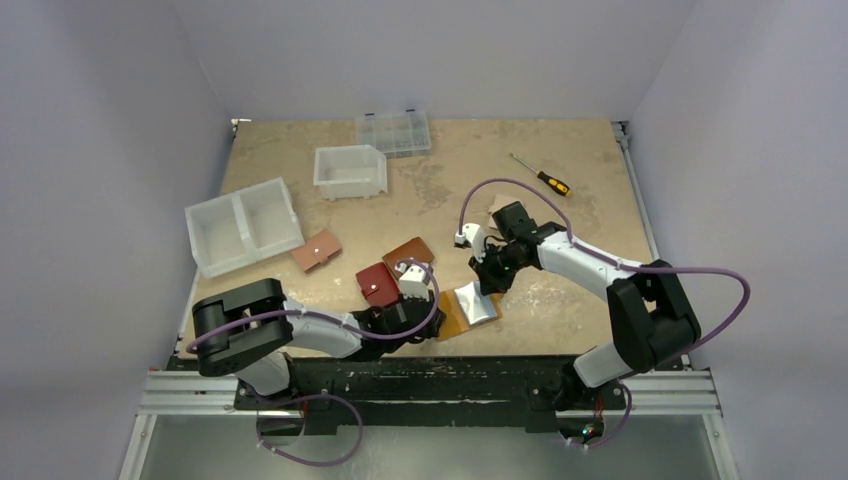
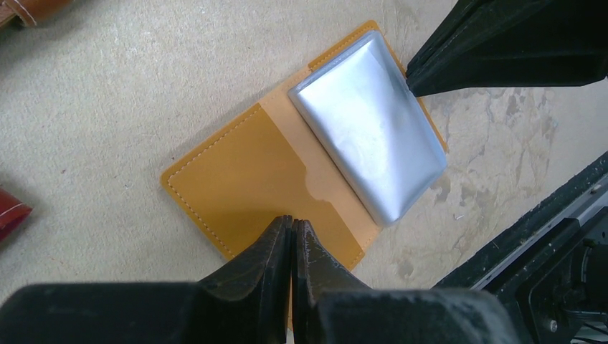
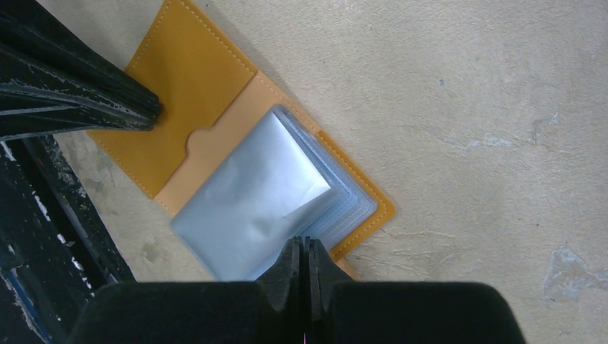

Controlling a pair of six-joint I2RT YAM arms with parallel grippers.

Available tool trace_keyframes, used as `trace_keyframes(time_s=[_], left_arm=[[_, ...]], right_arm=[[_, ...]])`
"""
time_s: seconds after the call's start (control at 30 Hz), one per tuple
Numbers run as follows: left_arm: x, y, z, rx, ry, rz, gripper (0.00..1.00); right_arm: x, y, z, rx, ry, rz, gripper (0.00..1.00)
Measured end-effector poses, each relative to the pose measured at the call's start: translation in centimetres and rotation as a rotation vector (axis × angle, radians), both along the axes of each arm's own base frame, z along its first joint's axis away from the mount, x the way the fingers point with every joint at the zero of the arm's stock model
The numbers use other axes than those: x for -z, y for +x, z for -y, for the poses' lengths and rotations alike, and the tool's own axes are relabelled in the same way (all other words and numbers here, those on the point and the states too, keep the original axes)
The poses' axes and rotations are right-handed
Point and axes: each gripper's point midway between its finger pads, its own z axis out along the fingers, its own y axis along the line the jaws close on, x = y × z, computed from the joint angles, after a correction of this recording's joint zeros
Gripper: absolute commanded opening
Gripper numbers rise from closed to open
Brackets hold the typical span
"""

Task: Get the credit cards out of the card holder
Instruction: Open the card holder.

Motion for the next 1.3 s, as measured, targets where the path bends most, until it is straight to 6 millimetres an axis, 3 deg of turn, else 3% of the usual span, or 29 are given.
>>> trace_keyframes(time_s=[0.47,0.97,1.17,1.3], left_arm=[[-0.1,-0.9,0.5,0.046,-0.064,-0.010,0.14],[-0.7,-2.1,2.0,0.132,-0.169,-0.035,0.55],[-0.9,-2.4,2.1,0.147,-0.188,-0.036,0.57],[-0.8,-2.3,2.1,0.132,-0.185,-0.044,0.53]], right_arm=[[0.6,-1.8,-1.7,-0.100,-0.029,-0.004,0.00],[-0.1,-3.0,-3.8,-0.180,0.046,-0.056,0.06],[-0.1,-4.2,-4.6,-0.215,0.083,-0.119,0.08],[-0.9,-5.0,-5.4,-0.247,0.122,-0.147,0.09]])
